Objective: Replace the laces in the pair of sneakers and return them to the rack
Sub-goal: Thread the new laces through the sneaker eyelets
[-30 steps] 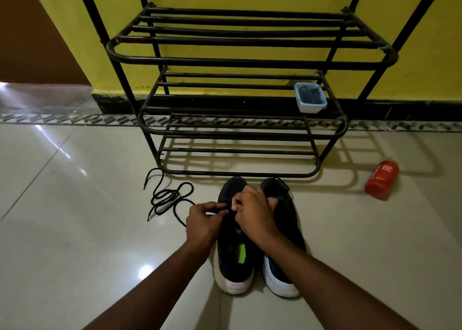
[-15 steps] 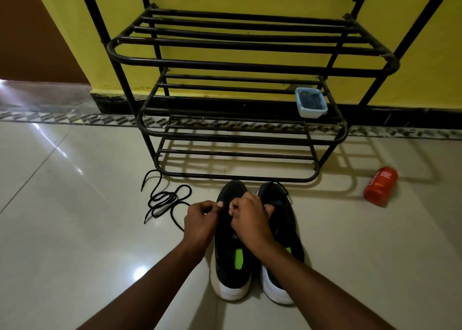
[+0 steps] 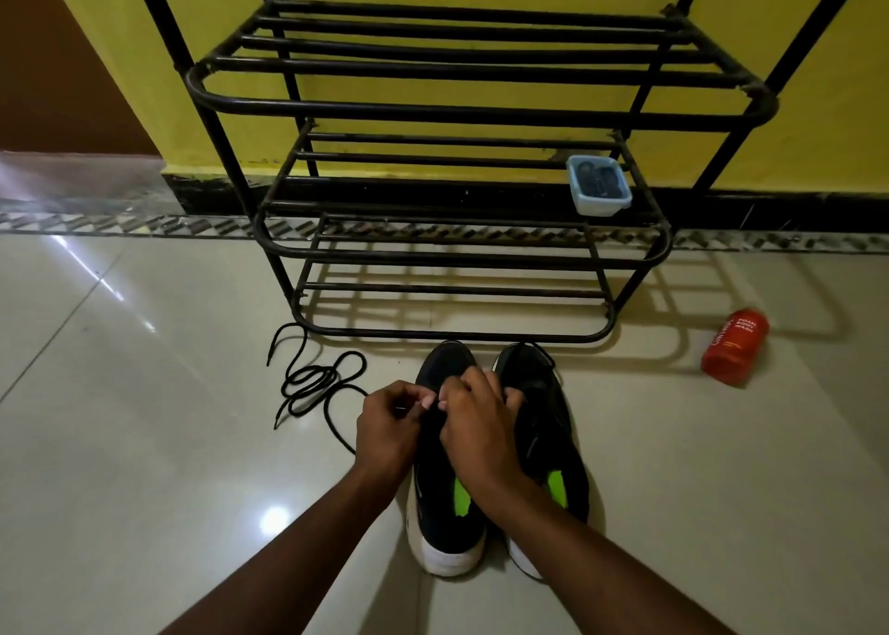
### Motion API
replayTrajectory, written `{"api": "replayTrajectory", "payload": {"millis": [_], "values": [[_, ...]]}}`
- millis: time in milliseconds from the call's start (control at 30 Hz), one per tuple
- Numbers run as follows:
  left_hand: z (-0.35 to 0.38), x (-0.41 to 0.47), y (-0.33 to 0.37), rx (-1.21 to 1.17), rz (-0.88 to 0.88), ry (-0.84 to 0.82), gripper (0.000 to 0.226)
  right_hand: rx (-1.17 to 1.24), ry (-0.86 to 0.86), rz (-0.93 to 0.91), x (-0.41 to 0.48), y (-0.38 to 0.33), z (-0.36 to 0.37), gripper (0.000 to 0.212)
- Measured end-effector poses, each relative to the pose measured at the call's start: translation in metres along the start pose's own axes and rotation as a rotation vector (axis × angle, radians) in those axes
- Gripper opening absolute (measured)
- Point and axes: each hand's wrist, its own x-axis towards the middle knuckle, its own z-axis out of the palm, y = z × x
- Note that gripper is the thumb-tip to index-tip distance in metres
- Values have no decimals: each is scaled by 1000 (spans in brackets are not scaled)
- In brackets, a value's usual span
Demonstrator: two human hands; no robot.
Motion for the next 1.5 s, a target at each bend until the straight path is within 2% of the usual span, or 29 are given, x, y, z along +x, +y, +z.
{"api": "replayTrajectory", "payload": {"millis": [167, 267, 367, 467, 533, 667, 767, 800, 833, 867, 933, 967, 1000, 1033, 1067, 1100, 1167, 1200, 1233, 1267, 1367, 1433, 1500], "values": [[-1, 2, -1, -13, -41, -29, 22, 210, 24, 149, 2, -2, 0, 26], [-2, 4, 0, 28, -10, -50, 22, 340, 83, 164, 1, -3, -1, 35], [-4, 11, 1, 52, -34, -101, 18, 310, 120, 143, -1, -3, -2, 29], [-8, 13, 8, -46, -129, -126, 24, 227, 229, 147, -12, -6, 0, 23], [-14, 12, 14, -116, -160, -58, 28, 223, 273, 194, -23, -6, 2, 22], [-24, 20, 24, -198, -21, 117, 18, 301, 181, 224, -39, -1, 9, 16], [-30, 24, 38, -401, -40, 43, 15, 368, 210, 219, -43, -1, 10, 12], [-34, 26, 41, -365, -11, 0, 15, 375, 230, 214, -44, -3, 10, 10], [-40, 27, 43, -217, 86, -50, 15, 379, 254, 210, -45, -4, 9, 10], [-46, 30, 42, 59, 238, -117, 13, 381, 272, 214, -45, -5, 9, 10], [-63, 37, 35, 842, 500, -262, 10, 379, 264, 252, -47, -6, 8, 17], [-71, 42, 31, 1121, 595, -305, 13, 381, 245, 273, -48, -6, 8, 22], [-76, 46, 29, 1211, 666, -320, 12, 385, 224, 288, -48, -6, 7, 28], [-79, 46, 32, 1115, 718, -307, 7, 389, 204, 299, -48, -5, 7, 34], [-80, 42, 38, 883, 716, -285, 6, 388, 178, 306, -48, -5, 6, 40], [-81, 35, 48, 573, 640, -251, 15, 380, 139, 312, -46, -5, 5, 46], [-77, 22, 69, -56, 380, -244, 31, 336, 64, 322, -44, -6, 3, 55], [-75, 14, 80, -257, 284, -250, 34, 313, 50, 321, -43, -6, 3, 57], [-74, 8, 85, -341, 234, -215, 34, 300, 44, 322, -42, -6, 3, 59], [-76, 2, 90, -306, 232, -150, 34, 290, 43, 327, -41, -6, 3, 59], [-88, 1, 83, 214, 393, 50, 21, 270, 35, 354, -41, -5, 5, 59], [-97, 2, 76, 477, 436, 75, 16, 247, 35, 366, -41, -6, 6, 59], [-101, 0, 68, 561, 387, 65, 22, 224, 39, 367, -41, -7, 5, 59]]}}
